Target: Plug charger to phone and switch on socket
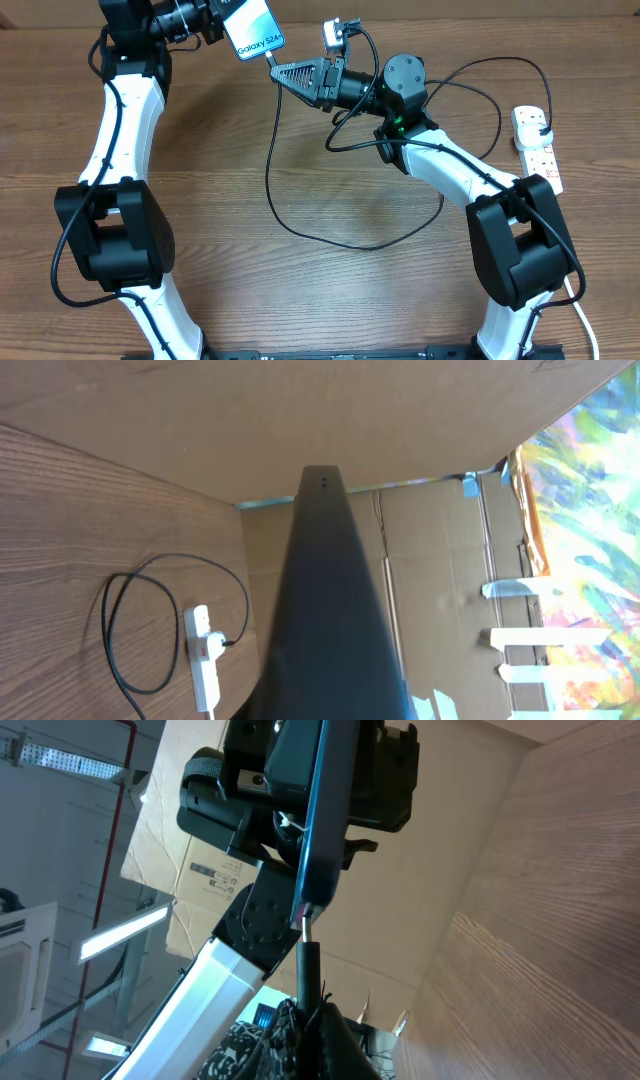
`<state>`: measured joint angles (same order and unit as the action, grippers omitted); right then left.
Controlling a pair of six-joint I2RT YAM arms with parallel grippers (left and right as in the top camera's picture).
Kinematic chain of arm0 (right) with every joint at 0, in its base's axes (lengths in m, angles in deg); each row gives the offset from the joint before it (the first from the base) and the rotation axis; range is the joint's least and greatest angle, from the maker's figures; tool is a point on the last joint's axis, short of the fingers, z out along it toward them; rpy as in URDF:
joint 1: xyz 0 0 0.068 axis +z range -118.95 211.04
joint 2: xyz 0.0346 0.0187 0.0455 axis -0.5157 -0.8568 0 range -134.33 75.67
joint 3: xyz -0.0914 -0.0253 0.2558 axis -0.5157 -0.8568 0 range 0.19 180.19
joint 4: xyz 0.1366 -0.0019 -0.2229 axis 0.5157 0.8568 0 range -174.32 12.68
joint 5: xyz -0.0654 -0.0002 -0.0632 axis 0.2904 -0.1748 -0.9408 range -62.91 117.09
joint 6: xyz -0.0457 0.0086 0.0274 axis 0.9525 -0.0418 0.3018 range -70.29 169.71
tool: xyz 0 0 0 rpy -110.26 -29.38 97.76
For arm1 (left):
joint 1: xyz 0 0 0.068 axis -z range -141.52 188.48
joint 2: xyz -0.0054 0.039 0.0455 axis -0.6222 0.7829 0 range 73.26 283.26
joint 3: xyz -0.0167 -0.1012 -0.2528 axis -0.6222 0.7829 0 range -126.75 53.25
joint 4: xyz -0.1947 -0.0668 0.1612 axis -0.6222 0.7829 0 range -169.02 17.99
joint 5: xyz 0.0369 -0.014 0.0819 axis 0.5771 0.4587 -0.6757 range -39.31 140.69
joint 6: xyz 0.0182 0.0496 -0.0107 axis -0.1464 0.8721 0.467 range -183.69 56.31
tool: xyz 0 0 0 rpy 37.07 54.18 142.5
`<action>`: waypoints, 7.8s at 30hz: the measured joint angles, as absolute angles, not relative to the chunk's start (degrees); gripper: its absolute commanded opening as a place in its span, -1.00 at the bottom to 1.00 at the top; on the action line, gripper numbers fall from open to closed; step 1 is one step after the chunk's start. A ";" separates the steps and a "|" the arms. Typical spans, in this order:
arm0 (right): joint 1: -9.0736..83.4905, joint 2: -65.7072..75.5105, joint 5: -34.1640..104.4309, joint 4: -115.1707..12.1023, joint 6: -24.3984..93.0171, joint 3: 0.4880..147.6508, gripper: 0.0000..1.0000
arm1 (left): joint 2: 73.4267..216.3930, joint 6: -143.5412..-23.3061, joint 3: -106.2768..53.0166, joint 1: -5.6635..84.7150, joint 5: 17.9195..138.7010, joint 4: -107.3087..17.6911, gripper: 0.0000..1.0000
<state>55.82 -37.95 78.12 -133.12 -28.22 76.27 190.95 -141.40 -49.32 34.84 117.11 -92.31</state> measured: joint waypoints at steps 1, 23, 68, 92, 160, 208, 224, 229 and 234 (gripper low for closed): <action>55.84 -37.93 78.09 -133.09 -28.22 76.27 -0.93 | 190.95 -141.57 -49.32 34.84 117.11 -92.29 -0.92; 55.84 -37.95 79.23 -132.90 -28.25 76.27 -0.92 | 190.95 -139.96 -49.32 35.60 117.04 -92.34 -0.92; 55.84 -37.93 81.00 -130.73 -26.78 76.27 -0.92 | 191.30 -137.64 -49.32 36.52 117.76 -92.31 -0.92; 56.06 -37.93 87.64 -130.51 -26.76 76.27 -0.92 | 191.30 -133.79 -49.32 35.97 126.07 -92.34 -0.92; 56.30 -37.93 89.46 -128.28 -22.74 76.27 -0.92 | 191.30 -127.54 -49.32 37.42 127.27 -92.38 -0.91; 56.69 -37.93 92.26 -128.20 -22.87 76.27 -0.92 | 191.30 -127.52 -49.32 34.33 135.36 -92.51 -0.92; 57.46 -37.93 91.36 -127.50 -22.54 76.27 -0.92 | 191.30 -127.56 -49.32 34.20 129.19 -92.31 -0.92; 58.20 -37.93 91.32 -127.56 -22.37 76.27 -0.92 | 191.30 -127.56 -49.32 34.27 129.13 -92.31 -0.92; 58.31 -37.93 90.95 -128.66 -22.28 76.27 -0.92 | 191.30 -127.56 -49.32 34.38 129.91 -92.31 -0.91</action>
